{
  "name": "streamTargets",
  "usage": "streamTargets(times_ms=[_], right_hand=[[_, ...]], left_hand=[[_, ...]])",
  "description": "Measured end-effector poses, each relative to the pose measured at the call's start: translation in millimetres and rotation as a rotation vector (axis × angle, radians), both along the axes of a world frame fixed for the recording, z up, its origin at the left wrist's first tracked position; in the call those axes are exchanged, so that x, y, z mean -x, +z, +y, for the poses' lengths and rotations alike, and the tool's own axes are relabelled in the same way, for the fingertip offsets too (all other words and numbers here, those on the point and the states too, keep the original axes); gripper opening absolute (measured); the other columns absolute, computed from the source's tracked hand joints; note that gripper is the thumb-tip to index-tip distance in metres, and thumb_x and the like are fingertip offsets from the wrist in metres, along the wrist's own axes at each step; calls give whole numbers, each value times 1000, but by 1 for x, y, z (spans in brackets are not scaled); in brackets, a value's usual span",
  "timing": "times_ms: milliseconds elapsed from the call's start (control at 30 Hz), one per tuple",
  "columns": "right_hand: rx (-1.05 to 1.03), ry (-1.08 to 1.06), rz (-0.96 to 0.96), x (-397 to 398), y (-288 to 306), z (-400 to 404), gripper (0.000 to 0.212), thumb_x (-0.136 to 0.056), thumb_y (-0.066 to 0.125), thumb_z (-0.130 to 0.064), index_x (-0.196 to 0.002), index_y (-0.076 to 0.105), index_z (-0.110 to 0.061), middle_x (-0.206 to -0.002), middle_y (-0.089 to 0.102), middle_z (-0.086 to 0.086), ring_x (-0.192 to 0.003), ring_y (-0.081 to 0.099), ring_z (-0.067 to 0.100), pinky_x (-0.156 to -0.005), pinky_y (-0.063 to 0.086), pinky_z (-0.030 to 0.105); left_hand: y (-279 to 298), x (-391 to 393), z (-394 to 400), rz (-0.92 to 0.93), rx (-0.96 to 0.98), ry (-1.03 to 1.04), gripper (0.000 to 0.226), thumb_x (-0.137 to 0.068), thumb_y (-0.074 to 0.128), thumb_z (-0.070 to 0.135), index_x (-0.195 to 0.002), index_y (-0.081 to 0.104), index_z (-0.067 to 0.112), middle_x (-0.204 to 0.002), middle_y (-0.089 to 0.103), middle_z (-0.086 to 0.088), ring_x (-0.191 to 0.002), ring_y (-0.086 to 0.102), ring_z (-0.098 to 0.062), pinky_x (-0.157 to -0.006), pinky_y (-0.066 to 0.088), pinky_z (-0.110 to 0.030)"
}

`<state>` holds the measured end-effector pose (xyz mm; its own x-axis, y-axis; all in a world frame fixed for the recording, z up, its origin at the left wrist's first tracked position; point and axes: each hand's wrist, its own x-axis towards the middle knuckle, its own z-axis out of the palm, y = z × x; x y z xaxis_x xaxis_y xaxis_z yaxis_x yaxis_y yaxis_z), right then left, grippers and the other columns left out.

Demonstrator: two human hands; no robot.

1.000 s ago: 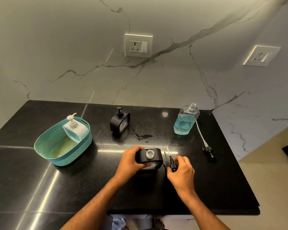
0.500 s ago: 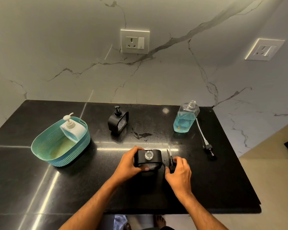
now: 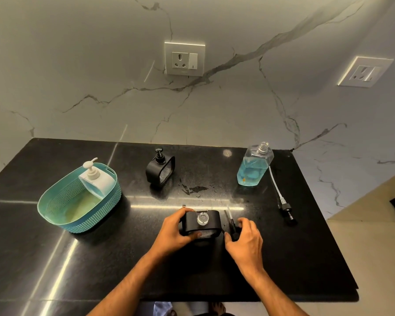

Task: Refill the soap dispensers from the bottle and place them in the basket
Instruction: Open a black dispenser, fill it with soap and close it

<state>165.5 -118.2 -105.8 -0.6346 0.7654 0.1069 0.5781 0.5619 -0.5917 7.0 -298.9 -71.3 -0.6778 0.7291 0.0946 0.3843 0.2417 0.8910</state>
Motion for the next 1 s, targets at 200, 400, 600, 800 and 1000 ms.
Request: streamTargets(times_ms=[200, 400, 600, 800, 1000], right_hand=[[-53, -13, 142, 1, 12, 10, 52, -73, 87, -33, -114, 63, -13, -101, 59, -6, -96, 59, 14, -83, 52, 29], [-14, -60, 384, 17, 37, 59, 58, -73, 88, -13, -124, 61, -8, -112, 60, -1, -101, 62, 16, -89, 55, 30], [101, -65, 445, 40, 49, 132, 84, -71, 90, -6, -143, 49, -7, -135, 53, 7, -123, 56, 17, -106, 49, 33], [260, 6, 434, 66, 50, 184, 100, -70, 90, -1, -154, 36, -11, -153, 44, 8, -141, 45, 19, -117, 40, 39], [456, 196, 390, 84, 47, 215, 98, -70, 89, 1, -152, 41, -22, -145, 56, -1, -132, 56, 14, -104, 53, 34]], left_hand=[[-6, -5, -5, -25, -45, 0, 51, -81, 86, 15, -125, 63, 22, -119, 71, 9, -116, 69, -12, -98, 56, -30], [-8, -5, 2, -33, -30, 86, 59, -75, 91, 19, -125, 65, 34, -118, 73, 21, -112, 70, -3, -98, 58, -32], [0, 1, 23, -26, -66, 235, 42, -73, 92, 21, -104, 65, 30, -100, 75, 17, -94, 73, -4, -85, 60, -33], [11, 15, 54, 21, -101, 390, 43, -71, 89, 38, -94, 55, 25, -81, 69, 8, -71, 65, -12, -60, 54, -37], [33, 13, 83, 72, -149, 527, 48, -78, 89, 20, -116, 60, 25, -95, 70, 21, -87, 68, 7, -72, 53, -11]])
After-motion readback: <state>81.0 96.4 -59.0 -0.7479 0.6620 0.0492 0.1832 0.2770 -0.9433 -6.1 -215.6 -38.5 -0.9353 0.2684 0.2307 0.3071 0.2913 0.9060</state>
